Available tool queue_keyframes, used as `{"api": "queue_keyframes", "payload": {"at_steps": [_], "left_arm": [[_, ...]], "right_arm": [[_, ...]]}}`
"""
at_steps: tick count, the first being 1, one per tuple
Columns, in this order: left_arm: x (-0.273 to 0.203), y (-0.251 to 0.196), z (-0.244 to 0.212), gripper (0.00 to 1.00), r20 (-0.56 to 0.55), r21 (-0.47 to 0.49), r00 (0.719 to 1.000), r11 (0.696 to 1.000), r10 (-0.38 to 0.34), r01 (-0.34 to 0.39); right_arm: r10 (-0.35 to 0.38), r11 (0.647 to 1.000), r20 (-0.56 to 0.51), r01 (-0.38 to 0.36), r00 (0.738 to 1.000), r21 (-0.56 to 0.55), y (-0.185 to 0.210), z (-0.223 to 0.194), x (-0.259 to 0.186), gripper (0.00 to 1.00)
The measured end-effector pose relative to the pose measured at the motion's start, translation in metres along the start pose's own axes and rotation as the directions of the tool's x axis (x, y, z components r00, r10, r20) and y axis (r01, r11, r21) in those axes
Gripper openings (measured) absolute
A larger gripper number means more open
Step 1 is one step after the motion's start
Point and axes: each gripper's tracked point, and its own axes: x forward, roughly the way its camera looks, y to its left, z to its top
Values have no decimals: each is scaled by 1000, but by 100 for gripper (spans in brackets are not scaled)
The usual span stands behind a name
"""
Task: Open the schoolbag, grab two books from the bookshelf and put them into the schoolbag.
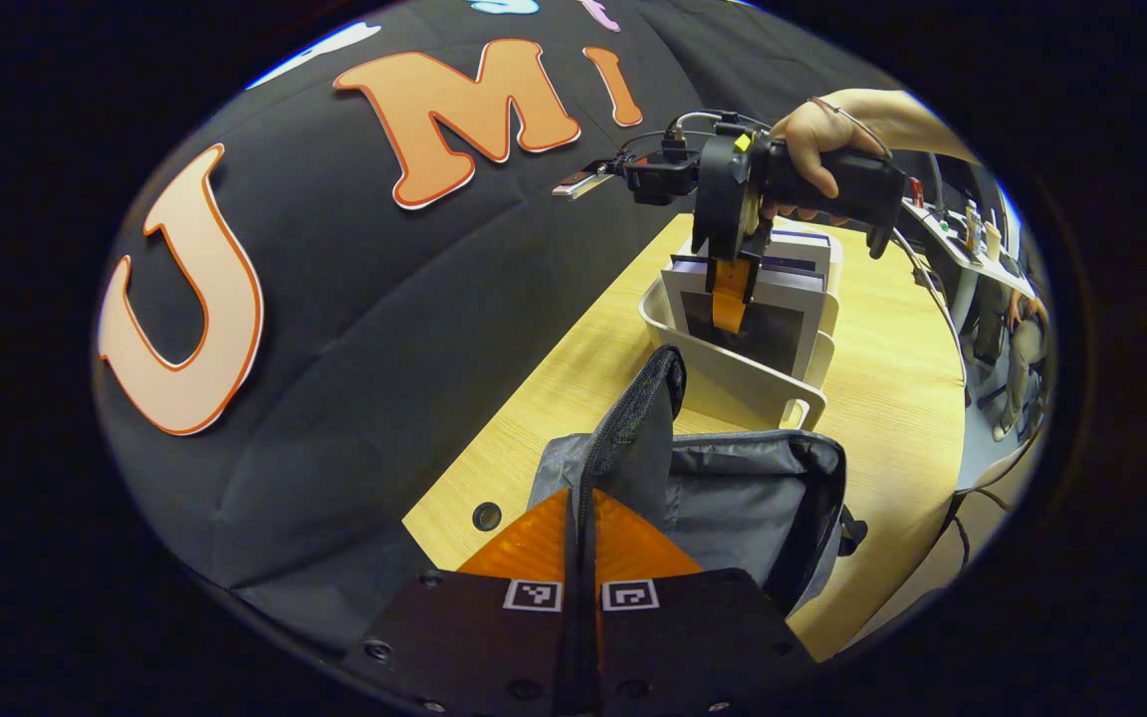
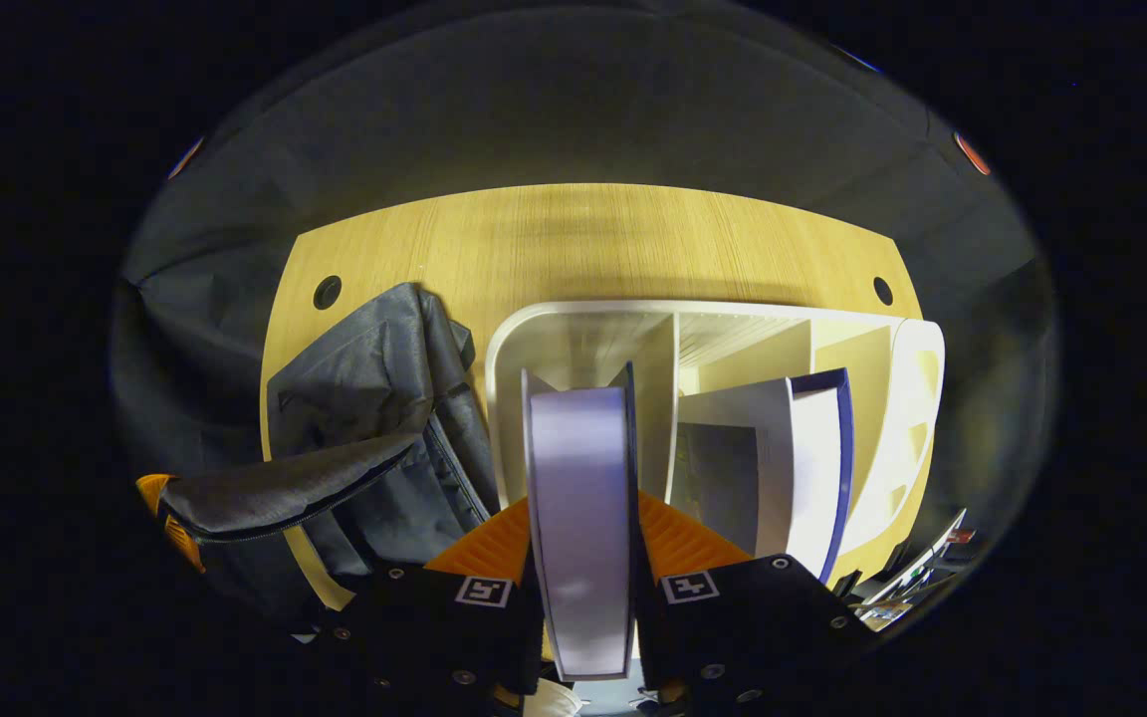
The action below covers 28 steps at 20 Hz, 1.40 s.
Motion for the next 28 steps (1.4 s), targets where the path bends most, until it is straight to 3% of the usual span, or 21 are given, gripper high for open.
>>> {"api": "queue_keyframes", "payload": {"at_steps": [3, 9, 15, 19, 24, 28], "left_arm": [[-1, -5, 2, 1, 3, 1, 1000, 1000, -13, 13], [-5, -7, -2, 1, 34, 9, 999, 999, -31, 31], [-6, -5, -9, 0, 45, 11, 997, 998, -61, 61], [-7, -11, -7, 1, 42, 25, 994, 995, -99, 98], [-5, -8, 1, 1, 13, 55, 995, 993, -101, 100], [-4, -9, 6, 1, -5, 65, 995, 993, -100, 100]], "right_arm": [[25, 999, 11, -26, 1000, 40, 8, 0, -24, 39], [-4, 1000, 169, 2, 986, 10, 5, 10, -121, 39], [34, 993, 348, -72, 937, 97, -6, -28, -223, 38], [61, 976, 449, -147, 891, 158, -14, -80, -255, 37], [215, 876, 518, -398, 828, 272, 5, -138, -241, 37], [356, 740, 563, -593, 746, 317, 39, -144, -191, 37]]}}
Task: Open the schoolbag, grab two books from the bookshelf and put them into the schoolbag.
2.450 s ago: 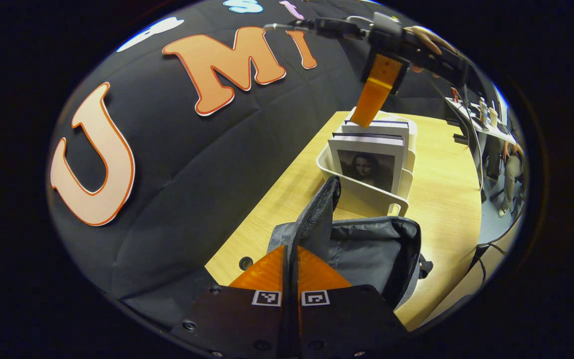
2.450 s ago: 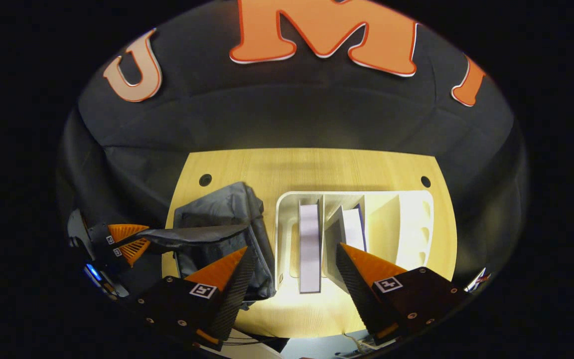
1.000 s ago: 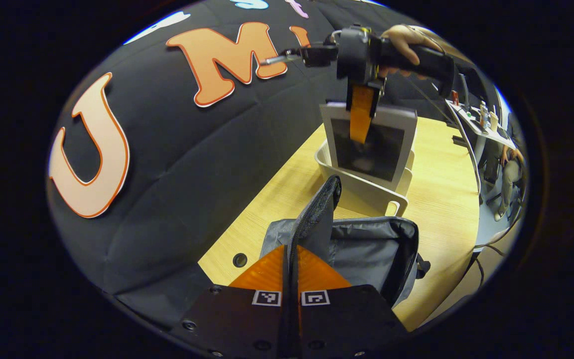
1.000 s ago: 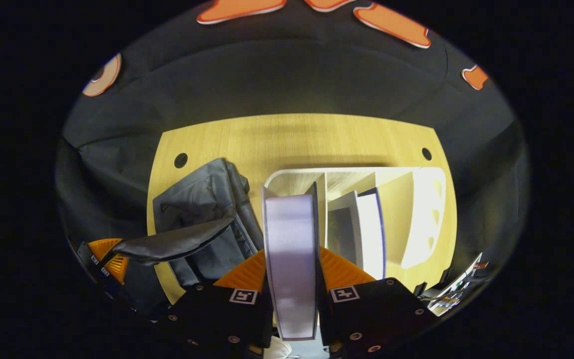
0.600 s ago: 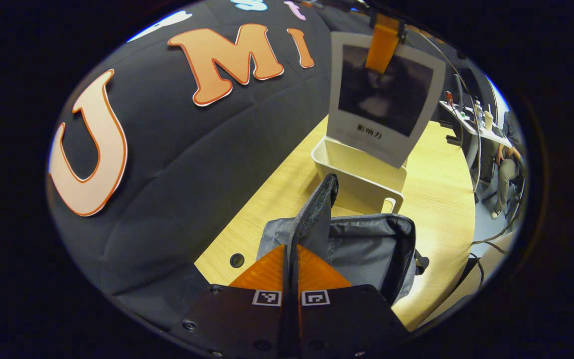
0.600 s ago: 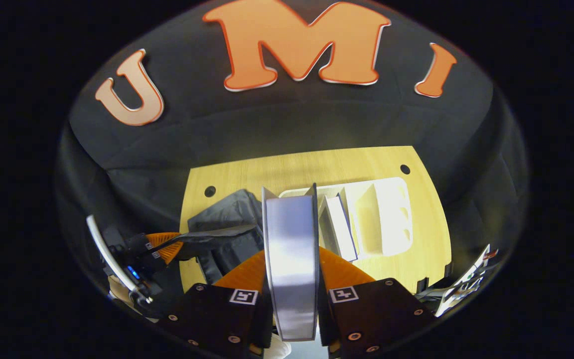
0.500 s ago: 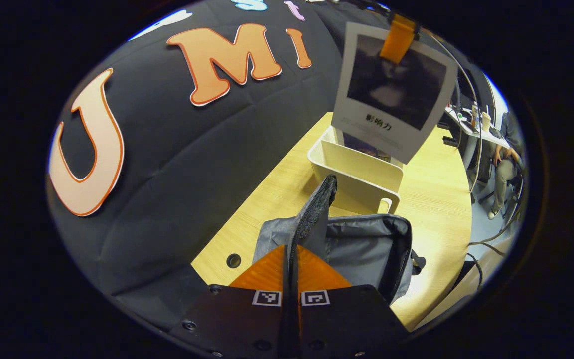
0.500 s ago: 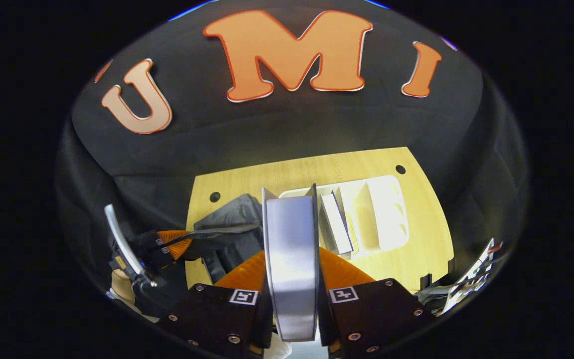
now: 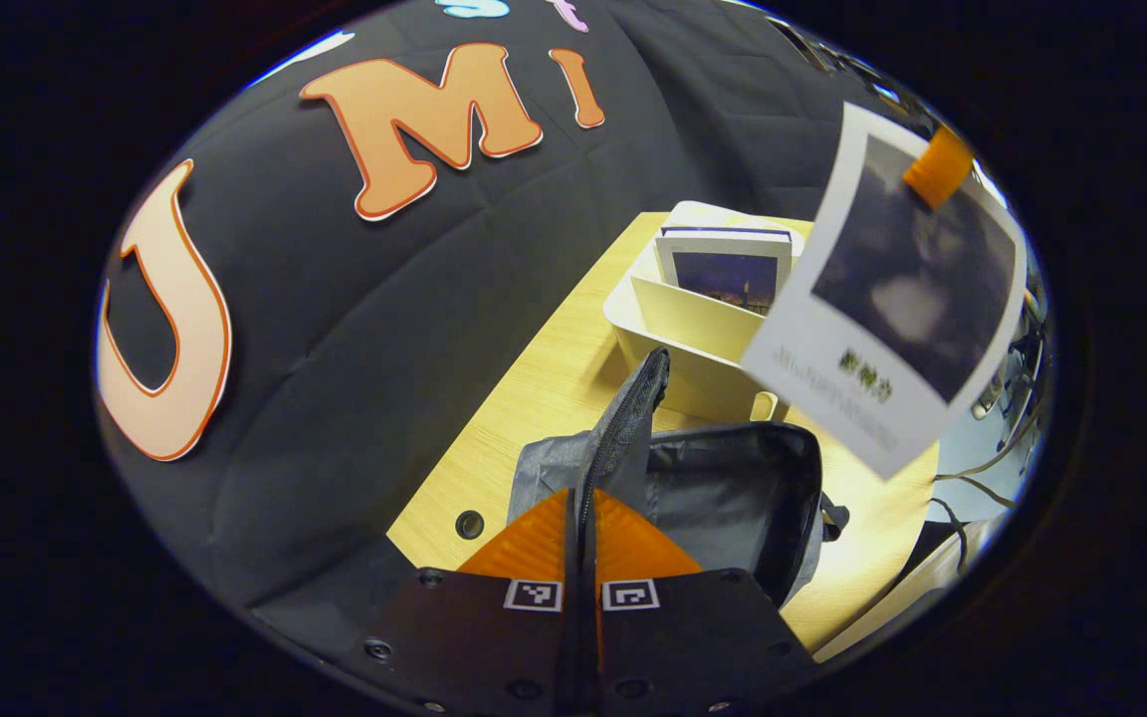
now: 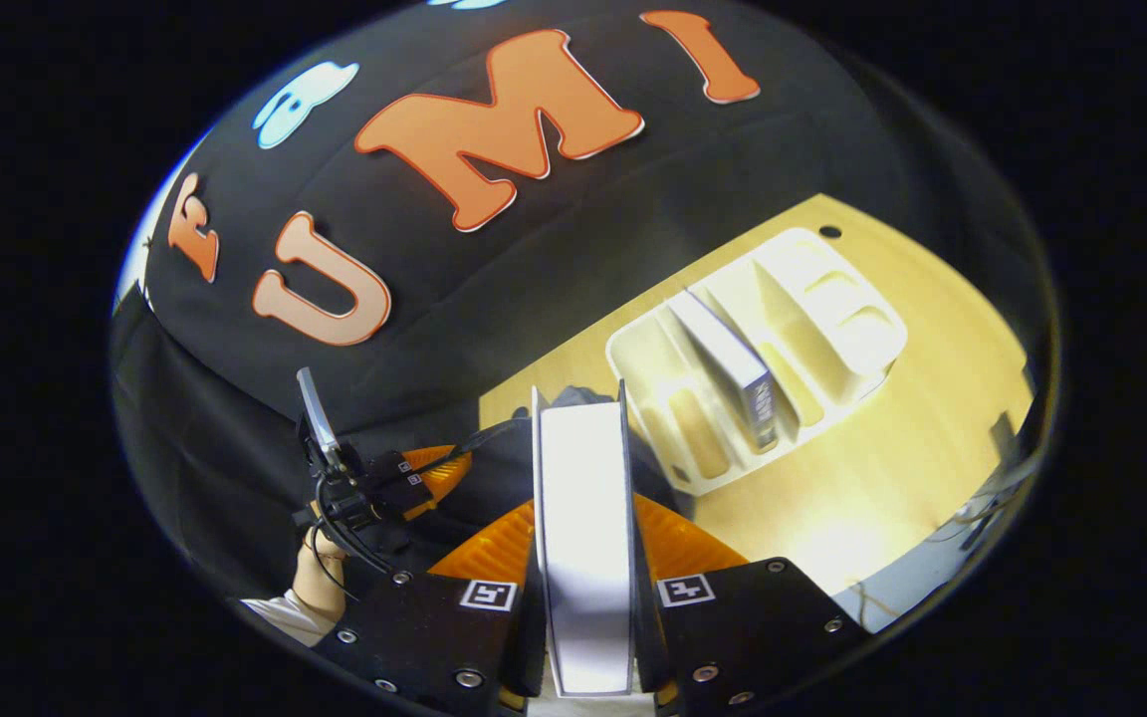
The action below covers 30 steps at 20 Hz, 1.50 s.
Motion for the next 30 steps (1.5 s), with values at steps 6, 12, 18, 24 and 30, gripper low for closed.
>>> {"api": "queue_keyframes", "payload": {"at_steps": [6, 12, 18, 24, 30], "left_arm": [[-7, -4, 10, 0, -23, -5, 1000, 1000, -14, 13], [-13, -15, 22, 1, -27, 13, 999, 999, -33, 34], [-33, -25, 43, 1, 25, 30, 998, 997, -65, 64], [-24, -23, 35, 0, 11, 76, 999, 996, -48, 47], [-19, -22, 23, 0, 9, 48, 999, 998, -49, 48]], "right_arm": [[125, 956, 4, -122, 992, 268, -25, -40, 105, 37], [109, 919, 114, -144, 987, 367, -27, -60, 183, 37], [45, 893, 244, -148, 969, 424, -11, -60, 233, 36], [-14, 906, 169, -59, 985, 419, 0, -99, 259, 40], [-114, 930, 101, 70, 988, 361, -31, -117, 240, 62]]}}
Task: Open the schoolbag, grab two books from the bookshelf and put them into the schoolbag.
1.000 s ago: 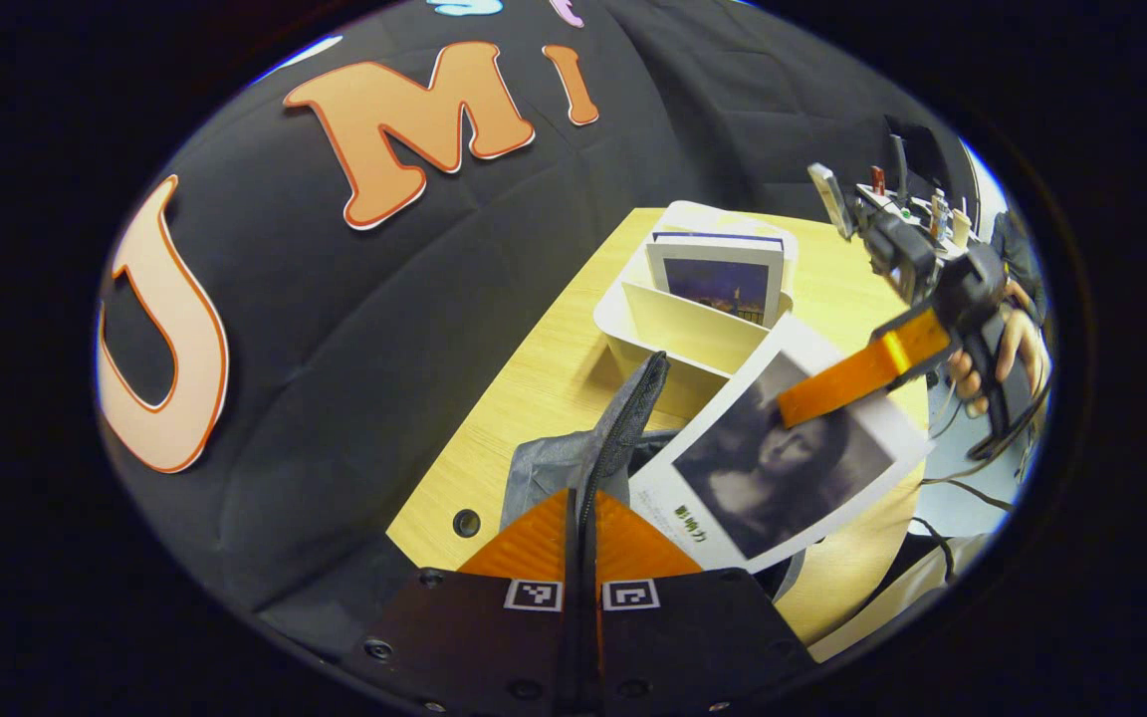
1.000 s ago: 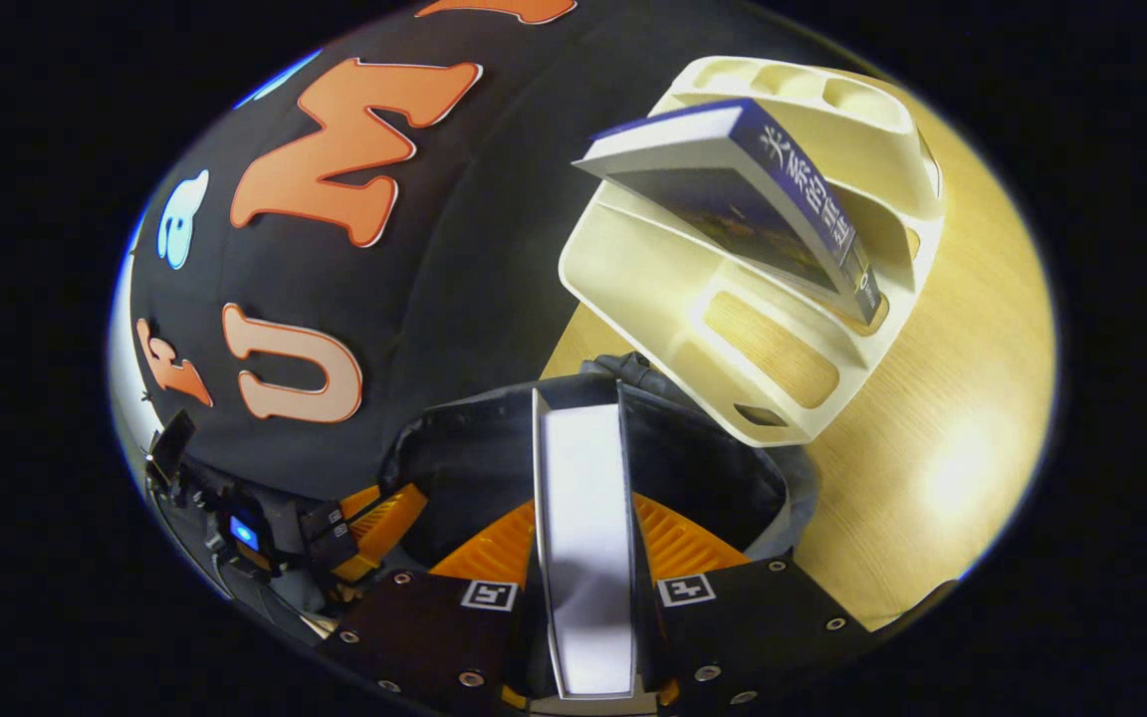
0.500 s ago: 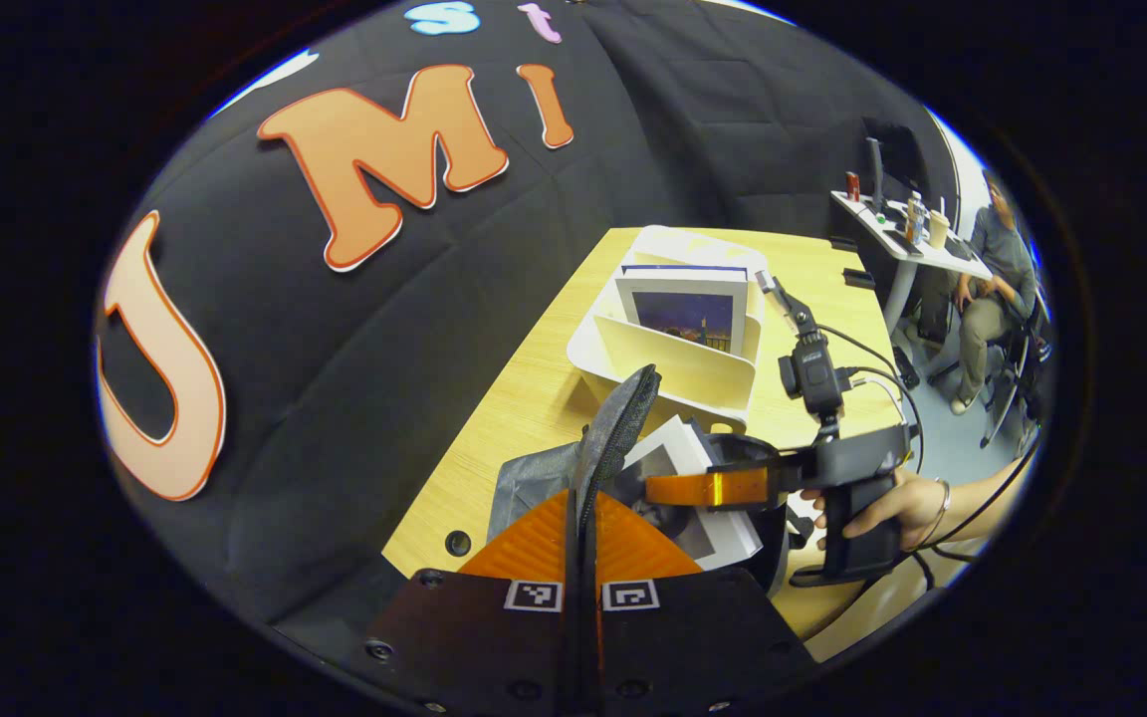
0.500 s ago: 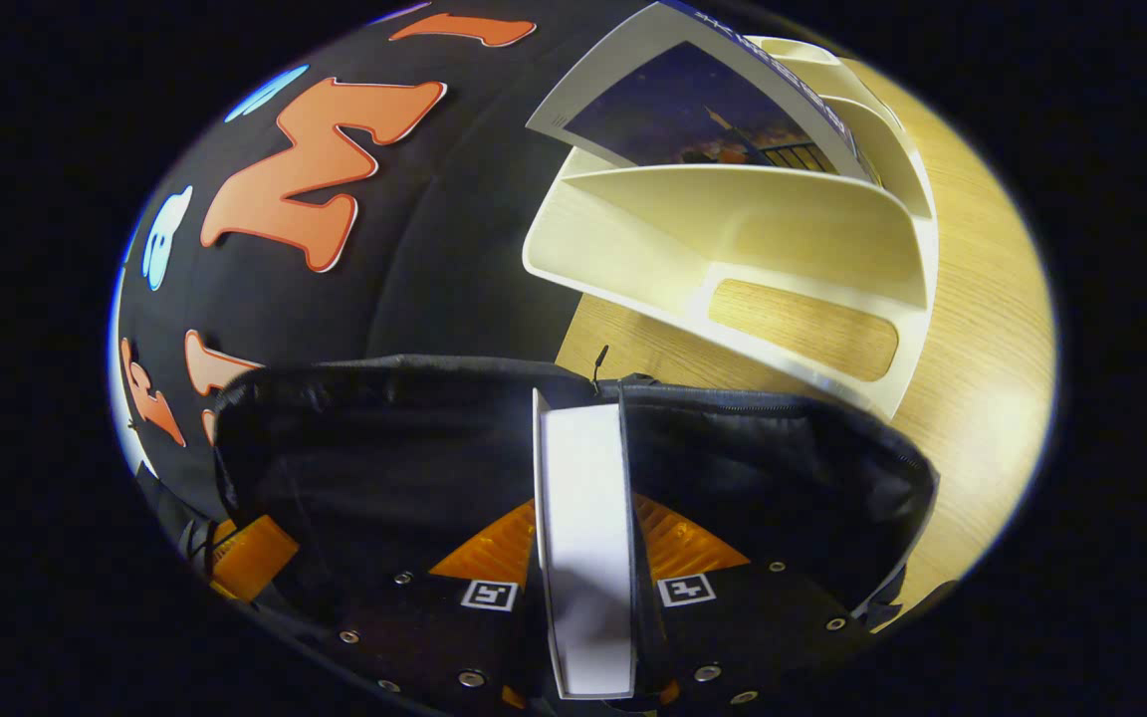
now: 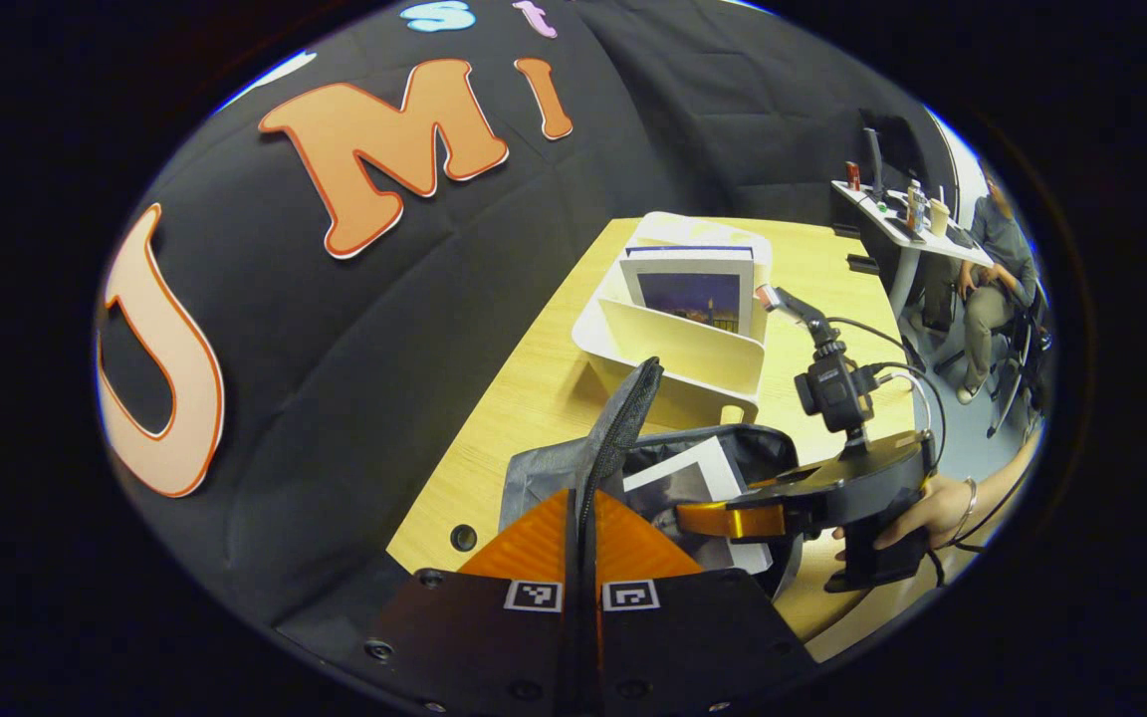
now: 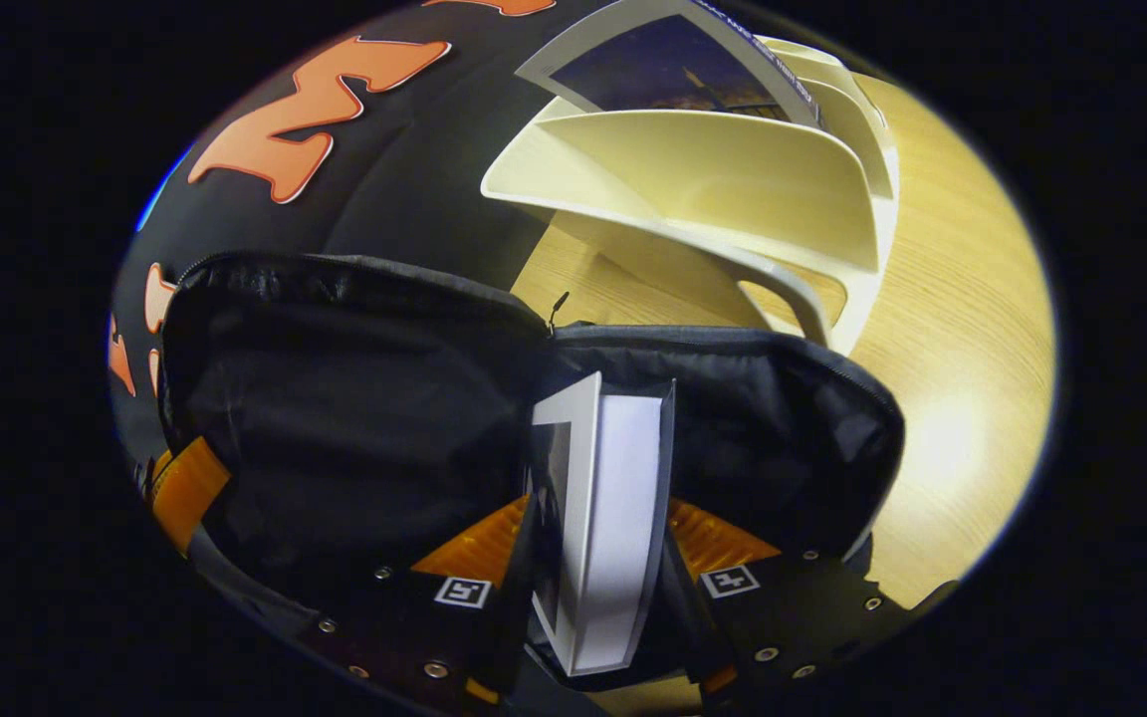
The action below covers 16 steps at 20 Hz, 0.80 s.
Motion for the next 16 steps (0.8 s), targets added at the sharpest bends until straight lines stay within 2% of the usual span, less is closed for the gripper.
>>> {"api": "queue_keyframes", "payload": {"at_steps": [3, 5, 7, 10, 13, 16], "left_arm": [[0, -1, -6, 1, 1, -26, 1000, 1000, -2, 2], [0, -2, -9, 0, 3, -38, 1000, 999, -1, 2], [1, -8, -16, 0, -2, -60, 1000, 998, -16, 16], [-1, -11, -16, 1, 5, -48, 1000, 999, -5, 5], [-2, -14, -17, 1, 19, -57, 1000, 998, -4, 5], [-5, -6, -23, 1, 37, -107, 999, 994, 7, -3]], "right_arm": [[-36, 999, -1, 36, 999, -24, -16, 7, -15, 74], [-26, 999, 5, 26, 1000, -18, -19, 16, -28, 78], [-39, 999, 18, 39, 999, -25, -26, 27, -43, 83], [-65, 996, 47, 67, 997, -53, -38, 43, -65, 86], [-101, 992, 47, 104, 994, -76, -54, 54, -87, 89], [-185, 970, 55, 192, 981, -153, -86, 68, -115, 98]]}}
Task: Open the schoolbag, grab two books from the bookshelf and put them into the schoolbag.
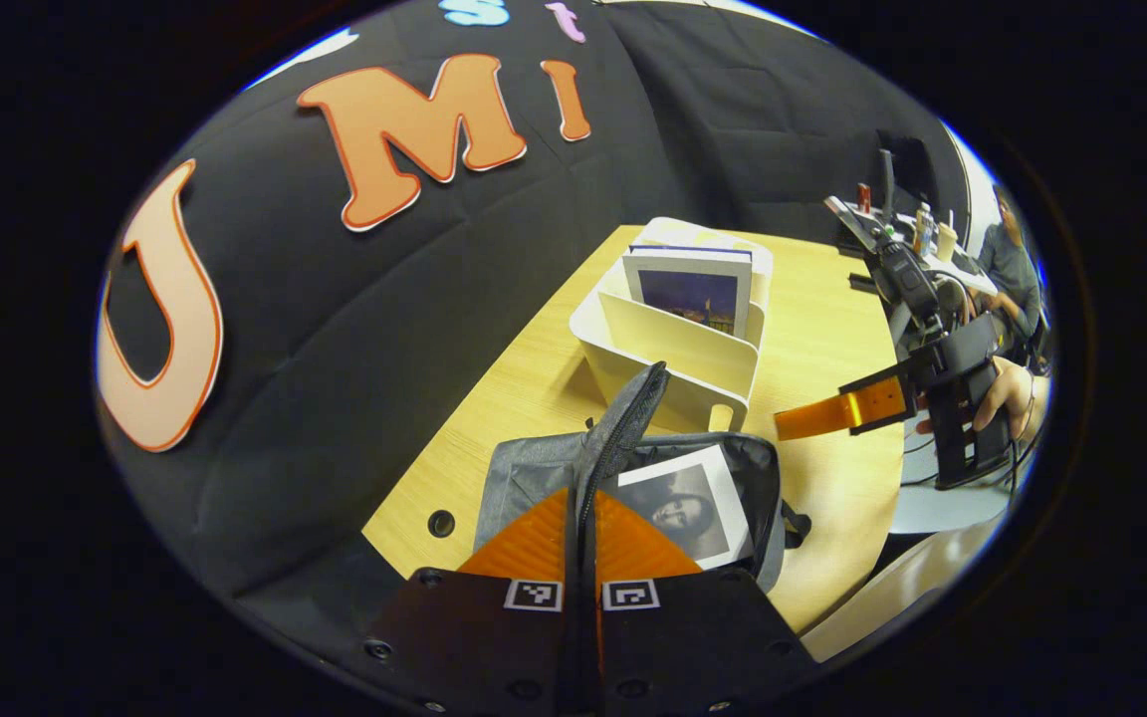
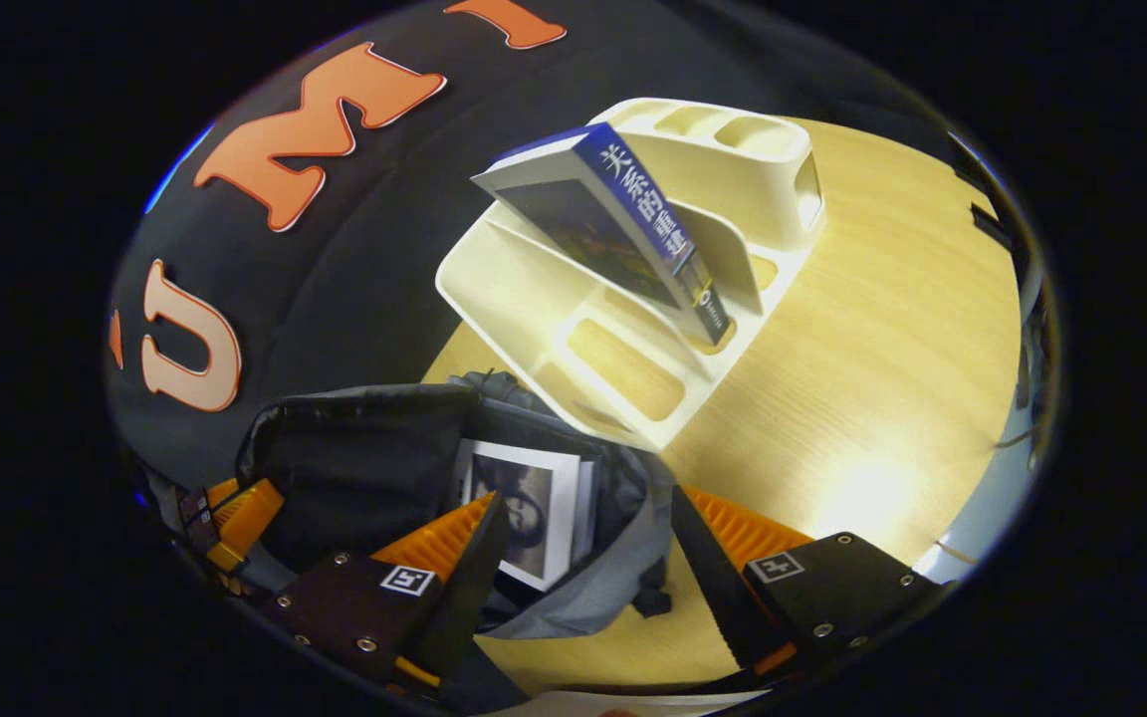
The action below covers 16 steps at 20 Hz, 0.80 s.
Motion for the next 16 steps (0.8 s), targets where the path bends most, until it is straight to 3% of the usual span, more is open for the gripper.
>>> {"api": "queue_keyframes", "payload": {"at_steps": [4, 7, 10, 13, 16], "left_arm": [[-3, 1, -10, 1, 15, -36, 1000, 999, 3, -3], [-3, -2, -11, 1, 30, -12, 999, 1000, 18, -18], [-4, -9, -16, 1, 37, -36, 999, 999, 8, -6], [-6, -8, -20, 1, 44, -79, 999, 997, 12, -9], [-6, -4, -18, 1, 47, -110, 998, 994, 28, -23]], "right_arm": [[-95, 992, 16, 96, 995, -84, -41, 34, -36, 98], [-170, 960, 82, 184, 982, -212, -56, 77, -66, 98], [-216, 906, 160, 259, 963, -336, -55, 127, -92, 98], [-211, 854, 192, 276, 959, -441, -30, 167, -106, 99], [-213, 757, 216, 301, 953, -580, 0, 205, -106, 98]]}}
